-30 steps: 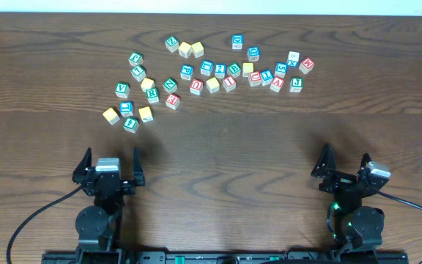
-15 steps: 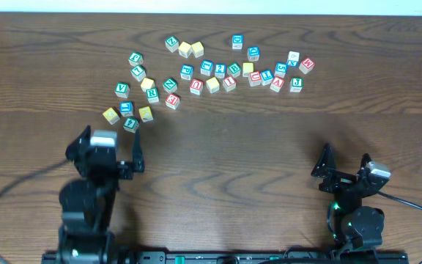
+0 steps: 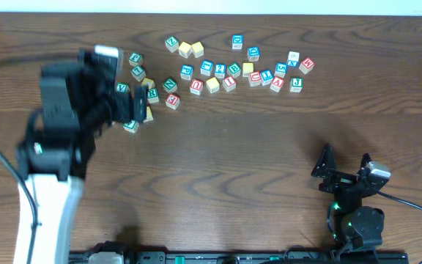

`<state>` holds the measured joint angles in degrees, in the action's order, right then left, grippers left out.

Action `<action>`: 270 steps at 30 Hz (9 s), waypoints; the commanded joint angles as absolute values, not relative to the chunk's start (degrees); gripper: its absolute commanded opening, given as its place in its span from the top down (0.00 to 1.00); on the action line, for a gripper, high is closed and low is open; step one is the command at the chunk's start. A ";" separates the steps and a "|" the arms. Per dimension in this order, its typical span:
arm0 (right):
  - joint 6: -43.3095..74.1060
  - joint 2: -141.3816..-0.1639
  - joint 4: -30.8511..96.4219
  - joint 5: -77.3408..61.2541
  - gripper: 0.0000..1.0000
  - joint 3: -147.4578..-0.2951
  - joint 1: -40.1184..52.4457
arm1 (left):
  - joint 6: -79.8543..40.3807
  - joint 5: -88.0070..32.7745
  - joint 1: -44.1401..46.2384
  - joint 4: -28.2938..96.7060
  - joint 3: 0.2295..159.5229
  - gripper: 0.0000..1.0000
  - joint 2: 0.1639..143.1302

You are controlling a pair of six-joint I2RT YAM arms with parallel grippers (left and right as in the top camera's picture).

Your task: Spell out AI2

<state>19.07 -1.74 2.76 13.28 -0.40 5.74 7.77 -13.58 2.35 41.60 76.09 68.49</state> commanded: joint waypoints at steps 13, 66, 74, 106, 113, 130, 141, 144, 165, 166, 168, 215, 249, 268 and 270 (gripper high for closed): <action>19.66 -1.41 2.96 13.34 0.01 -0.32 5.50 | 8.29 -20.56 2.48 51.42 93.62 0.01 83.85; 8.05 -104.12 72.34 -6.59 0.01 -111.31 5.34 | 8.27 -20.34 2.48 55.11 93.60 0.01 84.36; 9.39 -109.84 66.70 -8.97 0.01 -111.20 5.34 | 8.25 -20.40 2.48 56.40 93.60 0.01 84.36; 32.05 -130.47 54.65 3.75 0.35 -110.83 12.10 | -5.26 -10.17 2.48 54.15 93.56 0.02 90.65; 27.66 -133.53 53.78 3.81 0.39 -110.83 12.05 | -5.26 -10.17 2.48 54.70 93.56 0.02 90.65; 27.75 -135.13 50.74 4.95 0.50 -110.34 12.03 | -5.23 -10.17 2.48 55.24 93.56 0.02 90.65; 30.24 -135.13 49.91 7.57 0.60 -109.75 12.05 | -5.23 -10.17 2.48 55.75 93.56 0.02 90.65; 30.24 -135.13 50.00 7.49 0.69 -109.75 12.10 | -5.23 -10.17 2.48 55.75 93.56 0.02 90.65; 19.51 -131.61 51.66 -17.43 0.88 -109.84 12.71 | -5.23 -9.74 2.48 56.10 93.56 0.02 90.65; 19.07 -131.46 52.25 -19.70 0.88 -109.84 13.13 | -5.23 -9.74 2.48 56.10 93.56 0.02 90.65; 18.74 -131.46 53.89 -21.87 0.89 -109.84 14.26 | -5.23 -9.74 2.48 56.07 93.56 0.02 90.65; 38.33 -131.48 58.11 2.44 0.60 -109.80 37.39 | -5.21 -9.74 2.48 56.10 93.56 0.02 90.65; 13.52 -132.27 53.54 -0.36 0.43 -125.78 26.65 | -5.28 -9.78 2.48 54.78 93.56 0.02 90.67; 15.40 -137.95 51.33 0.54 0.50 -125.78 26.74 | -5.26 -9.78 2.48 54.98 93.56 0.02 90.70; 14.00 -138.78 52.16 0.51 0.51 -125.78 26.24 | -5.26 -9.76 2.48 54.98 93.56 0.02 90.70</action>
